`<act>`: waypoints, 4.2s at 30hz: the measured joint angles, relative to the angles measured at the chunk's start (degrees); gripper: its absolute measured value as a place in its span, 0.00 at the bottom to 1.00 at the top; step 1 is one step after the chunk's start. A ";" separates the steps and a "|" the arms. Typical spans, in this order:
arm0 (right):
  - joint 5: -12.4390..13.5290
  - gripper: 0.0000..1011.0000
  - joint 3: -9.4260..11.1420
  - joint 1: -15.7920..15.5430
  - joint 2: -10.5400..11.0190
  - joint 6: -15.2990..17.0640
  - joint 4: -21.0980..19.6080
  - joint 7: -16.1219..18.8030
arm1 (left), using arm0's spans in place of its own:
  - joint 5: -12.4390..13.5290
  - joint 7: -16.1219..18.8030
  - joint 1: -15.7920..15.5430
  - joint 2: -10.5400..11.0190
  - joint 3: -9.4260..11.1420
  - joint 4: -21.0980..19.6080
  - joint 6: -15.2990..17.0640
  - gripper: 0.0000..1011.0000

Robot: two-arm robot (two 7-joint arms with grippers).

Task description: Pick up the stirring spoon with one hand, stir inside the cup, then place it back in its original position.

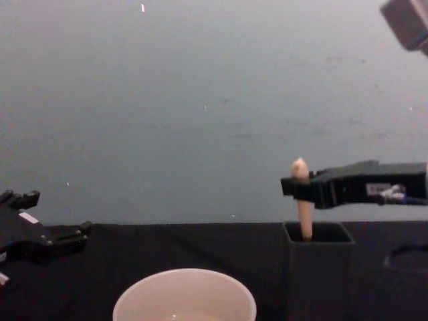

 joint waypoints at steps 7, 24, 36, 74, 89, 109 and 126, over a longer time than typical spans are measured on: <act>1.52 0.21 2.30 -0.84 0.12 -0.92 -2.57 0.18 | 0.00 0.00 0.00 0.00 0.00 0.00 0.00 0.99; 6.15 0.21 5.94 -1.30 -1.61 -5.16 -6.17 -2.17 | 0.00 0.00 0.00 0.00 0.00 0.00 0.00 0.99; 11.23 0.21 5.17 -2.17 -2.04 -12.96 -5.00 2.72 | 0.00 0.00 0.00 0.00 0.00 0.00 0.00 0.99; 10.92 0.21 -7.37 -0.15 -4.21 -34.88 13.34 16.05 | 0.00 0.00 0.00 0.00 0.00 0.00 0.00 0.99; 8.40 0.21 -7.06 0.81 -8.74 -40.31 21.18 15.74 | 0.00 0.00 0.00 0.00 0.00 0.00 0.00 0.99; 4.56 0.21 -6.62 1.47 -11.59 -42.71 25.52 15.56 | 0.00 0.00 0.00 0.00 0.00 0.00 0.00 0.99; 3.97 0.21 -5.61 0.10 -10.52 -42.35 23.44 15.66 | 0.00 0.00 0.00 0.00 0.00 0.00 0.00 0.99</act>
